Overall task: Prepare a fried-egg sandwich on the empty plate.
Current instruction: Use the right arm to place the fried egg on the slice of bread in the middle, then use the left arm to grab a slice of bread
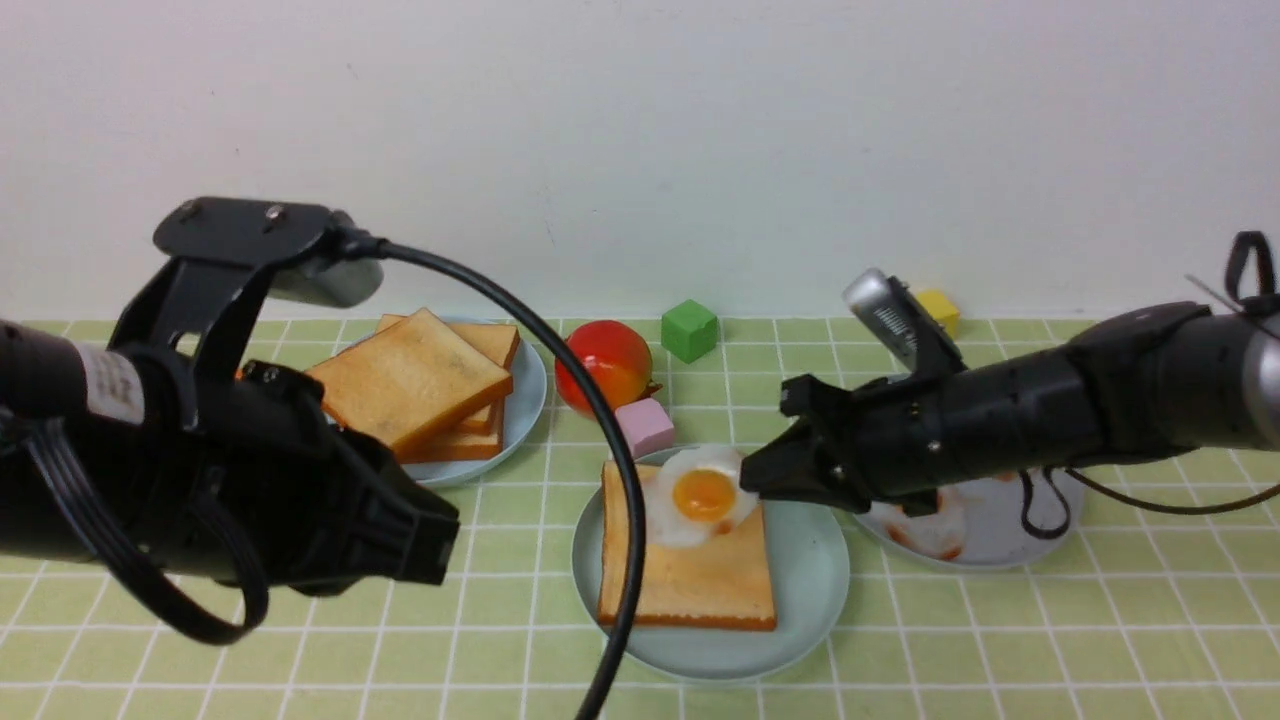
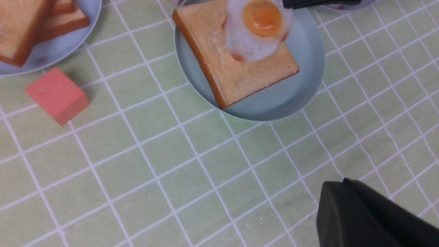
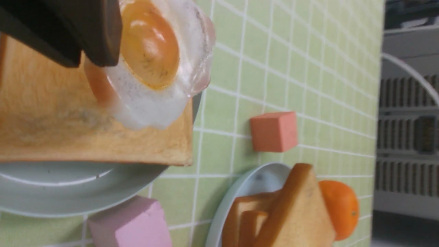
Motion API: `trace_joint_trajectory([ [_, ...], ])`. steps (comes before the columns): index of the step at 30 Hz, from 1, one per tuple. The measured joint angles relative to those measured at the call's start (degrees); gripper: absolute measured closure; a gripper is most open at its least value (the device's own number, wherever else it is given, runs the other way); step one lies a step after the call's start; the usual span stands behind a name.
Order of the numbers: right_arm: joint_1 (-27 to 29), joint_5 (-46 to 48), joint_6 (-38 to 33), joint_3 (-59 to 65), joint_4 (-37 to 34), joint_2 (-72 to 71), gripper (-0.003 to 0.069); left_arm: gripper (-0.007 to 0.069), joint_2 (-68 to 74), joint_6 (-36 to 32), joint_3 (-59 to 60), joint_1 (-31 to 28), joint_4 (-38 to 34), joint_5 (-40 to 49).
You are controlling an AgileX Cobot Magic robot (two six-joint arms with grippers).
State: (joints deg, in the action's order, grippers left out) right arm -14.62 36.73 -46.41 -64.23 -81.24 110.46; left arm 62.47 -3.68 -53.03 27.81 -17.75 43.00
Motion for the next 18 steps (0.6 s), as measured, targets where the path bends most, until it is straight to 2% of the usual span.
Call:
trace_joint_trajectory([
  [2,-0.6,-1.6,-0.1,-0.2,-0.3,0.2,0.0515,0.0638,0.0,0.4,0.0,0.0,0.0,0.0],
  [5,-0.8,-2.9,-1.1,-1.4,0.3,0.3,0.034,0.0637,0.1,1.0,0.0,0.0,0.1,-0.6],
  [7,-0.3,-1.4,-1.3,-2.1,2.3,-0.1,0.0249,0.0636,0.6,1.2,0.0,0.0,0.8,-1.1],
  [8,-0.1,-0.8,-1.3,-2.2,2.6,-0.1,0.0239,0.0635,0.8,1.2,0.0,0.0,0.9,-1.2],
  [9,0.9,2.4,-1.0,-2.8,6.1,-1.4,0.0158,0.0633,1.9,2.1,0.0,0.0,1.9,-2.0],
  [11,1.5,4.1,-0.2,-3.2,8.3,-2.4,0.0127,0.0633,3.0,2.9,0.0,0.0,2.8,-2.7],
  [13,3.5,8.5,2.7,-4.3,13.8,-5.4,0.0085,0.063,5.4,5.1,0.0,0.0,4.8,-3.6],
  [18,7.6,15.3,11.3,-9.2,26.9,-14.5,0.0086,0.0628,12.2,12.4,0.0,-0.5,9.9,-5.5],
])
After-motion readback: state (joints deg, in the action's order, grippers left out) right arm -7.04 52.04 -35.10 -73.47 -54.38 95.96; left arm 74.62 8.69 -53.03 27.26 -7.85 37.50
